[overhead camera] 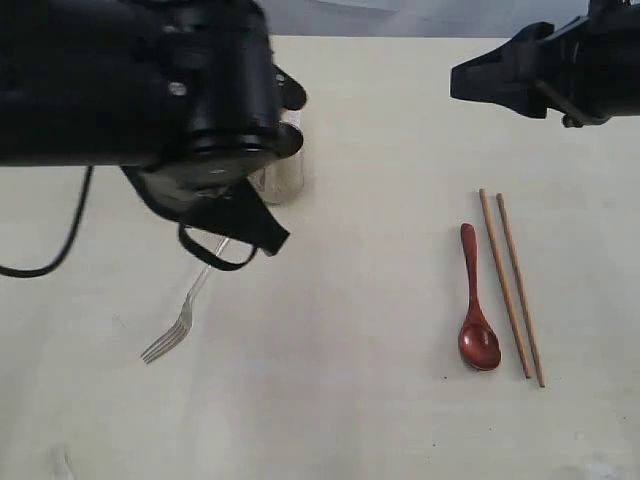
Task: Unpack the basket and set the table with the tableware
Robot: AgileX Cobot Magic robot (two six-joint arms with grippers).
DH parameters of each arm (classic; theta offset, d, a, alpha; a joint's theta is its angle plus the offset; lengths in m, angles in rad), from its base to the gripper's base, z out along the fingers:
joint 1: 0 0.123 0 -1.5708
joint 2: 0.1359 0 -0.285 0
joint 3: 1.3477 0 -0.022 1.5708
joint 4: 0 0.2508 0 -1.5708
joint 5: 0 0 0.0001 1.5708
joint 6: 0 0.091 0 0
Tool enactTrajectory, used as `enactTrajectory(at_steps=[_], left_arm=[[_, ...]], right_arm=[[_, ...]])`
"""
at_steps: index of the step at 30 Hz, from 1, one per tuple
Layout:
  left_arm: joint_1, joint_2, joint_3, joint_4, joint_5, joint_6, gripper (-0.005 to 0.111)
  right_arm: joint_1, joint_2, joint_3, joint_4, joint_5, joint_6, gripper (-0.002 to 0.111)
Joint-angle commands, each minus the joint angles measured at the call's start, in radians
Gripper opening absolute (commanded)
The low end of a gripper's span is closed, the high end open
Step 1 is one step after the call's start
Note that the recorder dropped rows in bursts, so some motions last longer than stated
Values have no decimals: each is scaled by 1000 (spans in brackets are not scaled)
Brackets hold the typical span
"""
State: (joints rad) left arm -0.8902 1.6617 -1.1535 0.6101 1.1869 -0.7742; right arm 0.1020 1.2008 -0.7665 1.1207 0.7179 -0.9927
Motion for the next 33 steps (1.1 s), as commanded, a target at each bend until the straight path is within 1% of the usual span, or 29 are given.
enactTrajectory(at_steps=[1,2,4,6,8,10,11,12,13,16,19,24,29,33], left_arm=[[74,-141,144,-7,-149,21,0],[104,-164,177,-26,-204,35,0],[168,-199,238,-103,-332,131,0],[257,-220,289,-249,-495,272,0],[348,-225,333,-461,-608,497,0],[430,-218,363,-672,-653,705,0],[459,-213,373,-750,-658,768,0],[485,-213,382,-797,-658,821,0],[518,-211,391,-829,-658,843,0],[573,-211,414,-827,-653,841,0],[600,-211,432,-827,-637,841,0],[600,-211,477,-825,-684,841,0],[600,-211,516,-823,-660,841,0],[600,-211,536,-823,-666,841,0]], right_arm=[[-5,-6,1,-7,-5,2,45],[-5,-6,1,-7,-5,2,45],[-5,-6,1,-7,-5,2,45],[-5,-6,1,-7,-5,2,45],[-5,-4,1,-7,-5,2,45],[-5,-4,1,-12,-1,2,45],[-5,-4,1,-17,2,5,45],[-5,-4,1,-24,2,10,45],[-5,-2,1,-29,2,10,45],[-5,-2,1,-29,2,10,45],[-5,-2,1,-29,-5,12,45],[-5,-2,1,-29,-9,12,45],[-5,-2,1,-62,1,26,45],[-5,-2,4,-81,7,40,45]])
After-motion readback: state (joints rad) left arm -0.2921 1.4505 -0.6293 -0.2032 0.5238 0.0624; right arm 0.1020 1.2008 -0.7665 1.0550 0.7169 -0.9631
